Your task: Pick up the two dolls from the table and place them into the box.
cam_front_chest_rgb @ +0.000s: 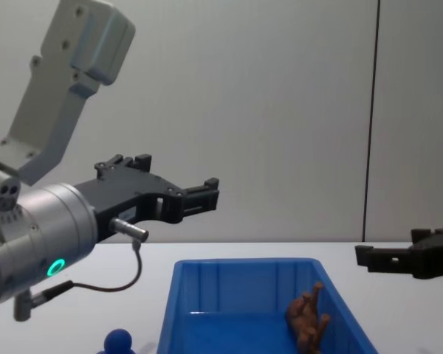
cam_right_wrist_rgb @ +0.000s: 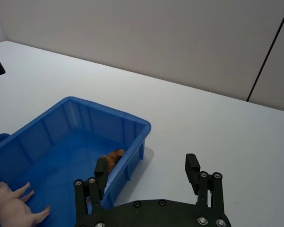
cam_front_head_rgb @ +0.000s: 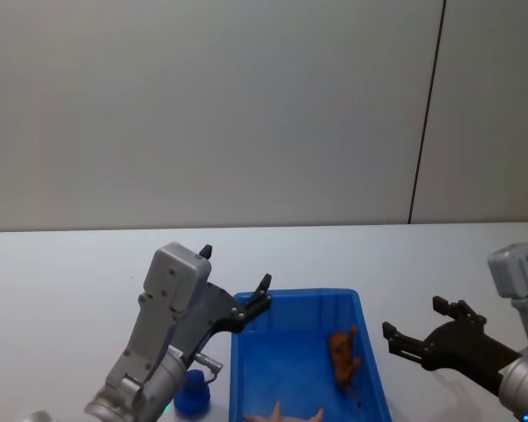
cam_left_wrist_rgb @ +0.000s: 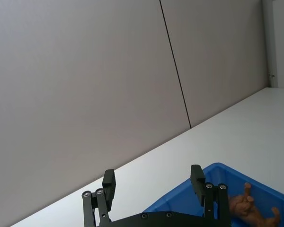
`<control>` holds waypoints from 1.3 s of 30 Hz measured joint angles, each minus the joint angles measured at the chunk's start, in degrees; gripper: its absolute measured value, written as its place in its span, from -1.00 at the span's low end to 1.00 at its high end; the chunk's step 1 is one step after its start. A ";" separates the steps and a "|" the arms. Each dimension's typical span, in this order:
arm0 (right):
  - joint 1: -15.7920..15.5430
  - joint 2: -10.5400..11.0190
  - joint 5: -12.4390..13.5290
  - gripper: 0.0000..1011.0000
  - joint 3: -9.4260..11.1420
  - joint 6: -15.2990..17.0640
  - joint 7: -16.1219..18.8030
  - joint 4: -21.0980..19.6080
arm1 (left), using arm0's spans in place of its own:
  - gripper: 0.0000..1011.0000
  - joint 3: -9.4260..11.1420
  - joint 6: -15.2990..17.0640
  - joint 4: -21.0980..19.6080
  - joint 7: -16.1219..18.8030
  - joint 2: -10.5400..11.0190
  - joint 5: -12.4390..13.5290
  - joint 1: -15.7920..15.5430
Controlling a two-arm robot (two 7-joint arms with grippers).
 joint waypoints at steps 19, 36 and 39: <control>-1.23 1.28 0.17 0.98 0.69 -0.61 -0.51 -1.19 | 0.98 -2.36 1.55 -3.94 2.70 6.73 0.36 5.80; -1.46 1.53 0.22 0.98 0.82 -0.74 -0.61 -1.41 | 0.98 -3.33 -1.41 1.49 -1.53 8.30 -1.63 7.30; -1.48 1.55 0.22 0.98 0.84 -0.75 -0.62 -1.43 | 0.98 -3.34 -1.88 2.93 -2.60 8.07 -2.31 7.19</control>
